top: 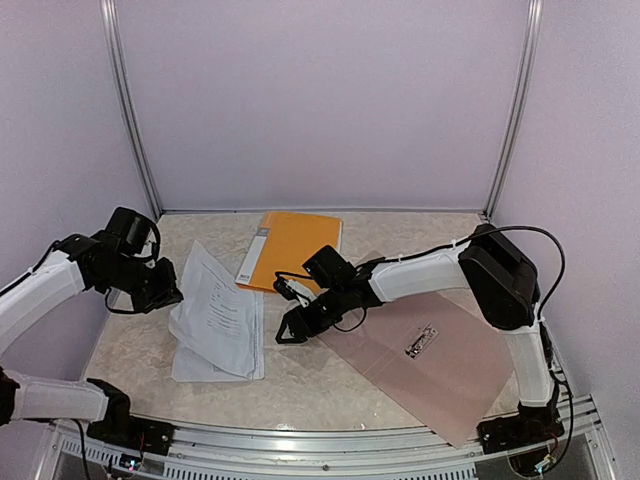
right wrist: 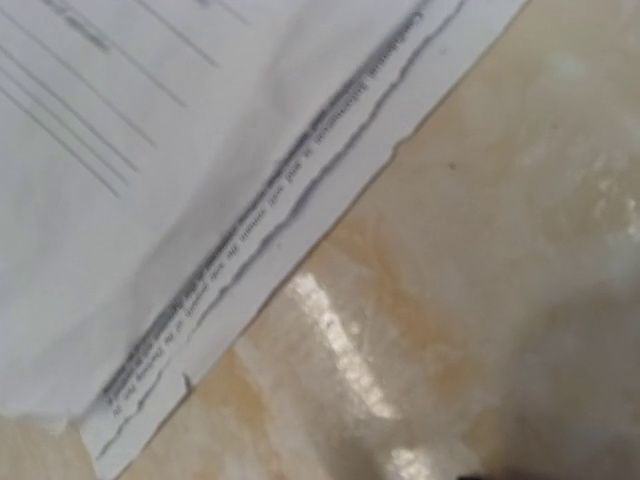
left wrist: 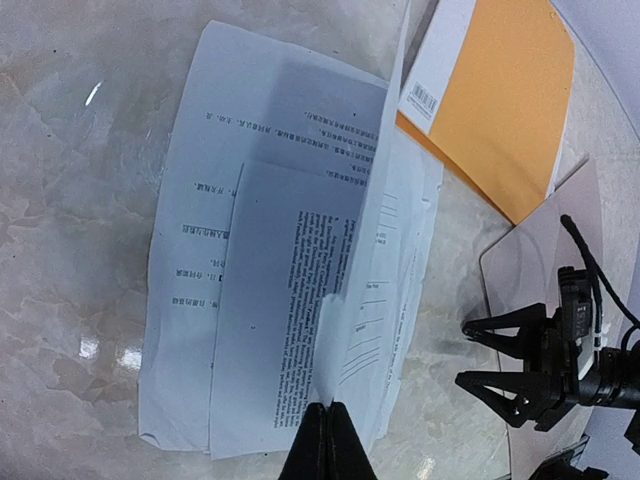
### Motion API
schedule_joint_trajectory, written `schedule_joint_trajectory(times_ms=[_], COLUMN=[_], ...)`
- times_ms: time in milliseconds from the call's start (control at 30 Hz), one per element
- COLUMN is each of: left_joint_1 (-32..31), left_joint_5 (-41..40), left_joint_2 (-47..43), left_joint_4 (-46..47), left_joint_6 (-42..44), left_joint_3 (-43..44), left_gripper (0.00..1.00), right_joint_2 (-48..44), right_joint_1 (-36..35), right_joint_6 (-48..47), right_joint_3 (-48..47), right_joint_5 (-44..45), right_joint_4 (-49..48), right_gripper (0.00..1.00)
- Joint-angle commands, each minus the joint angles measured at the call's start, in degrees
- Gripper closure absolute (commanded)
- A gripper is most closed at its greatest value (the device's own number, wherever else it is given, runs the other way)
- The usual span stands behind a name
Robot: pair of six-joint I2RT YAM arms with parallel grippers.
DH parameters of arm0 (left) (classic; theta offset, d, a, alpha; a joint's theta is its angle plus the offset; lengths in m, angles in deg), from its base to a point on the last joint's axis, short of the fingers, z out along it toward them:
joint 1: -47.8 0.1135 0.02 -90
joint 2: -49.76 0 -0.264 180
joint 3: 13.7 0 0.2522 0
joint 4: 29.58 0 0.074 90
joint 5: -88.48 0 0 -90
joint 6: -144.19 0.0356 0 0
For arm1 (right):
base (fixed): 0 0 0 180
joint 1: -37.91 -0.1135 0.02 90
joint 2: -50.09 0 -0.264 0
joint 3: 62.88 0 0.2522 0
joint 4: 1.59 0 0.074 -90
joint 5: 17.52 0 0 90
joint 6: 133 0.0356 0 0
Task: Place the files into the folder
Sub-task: Pick up the file from the center of the board, then pass from the left arm to the right
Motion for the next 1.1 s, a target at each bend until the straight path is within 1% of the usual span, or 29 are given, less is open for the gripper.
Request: schedule_joint_trajectory(times_ms=[0,167,300,400,500,600,700,800,900,967,1067], left_joint_1=[-1.7,-4.6,-8.2,-11.5,-16.1,-20.3,-22.6,-23.0,-23.0,-22.9,-22.5], left_joint_5=[-3.3,-3.4,-3.9,-4.3,-5.1,-5.4,-2.9,0.2,0.8,2.6,8.2], left_joint_2=[-3.3,-7.4,-9.1,-9.1,-7.9,-5.0,-0.4,5.7,11.7,15.9,24.5], left_joint_4=[-4.6,-4.7,-4.1,-3.5,-2.2,0.6,4.7,8.1,11.0,13.0,15.7], left_joint_6=[-0.9,-1.4,-1.3,-1.3,-0.6,1.1,4.0,5.6,6.8,8.1,10.2], left_joint_3=[2.7,6.0,8.9,11.8,14.9,17.6,19.7,21.4,22.3,23.2,25.7], left_gripper=[1.0,1.0,1.0,1.0,1.0,1.0,1.0,1.0,1.0,1.0,1.0], right_joint_2=[0.8,-0.1,-2.8,-5.5,-9.0,-13.8,-19.5,-26.0,-32.7,-36.6,-40.9], right_joint_1=[0.4,0.8,2.4,4.1,6.1,8.9,12.0,15.3,19.1,21.1,23.5], right_joint_6=[-0.6,-0.3,0.0,-0.1,0.0,1.2,2.0,2.4,2.6,1.9,0.5], right_joint_3=[0.0,1.1,2.8,4.4,6.9,10.9,15.5,19.3,23.1,25.1,26.5], right_joint_5=[1.2,2.6,4.6,6.5,8.8,11.0,14.5,19.4,24.1,25.8,26.7], right_joint_4=[1.4,0.8,0.1,-0.2,-1.0,-2.9,-3.7,-2.5,-1.2,-0.5,1.5], right_gripper=[0.43,0.43,0.43,0.43,0.42,0.41,0.4,0.35,0.3,0.27,0.23])
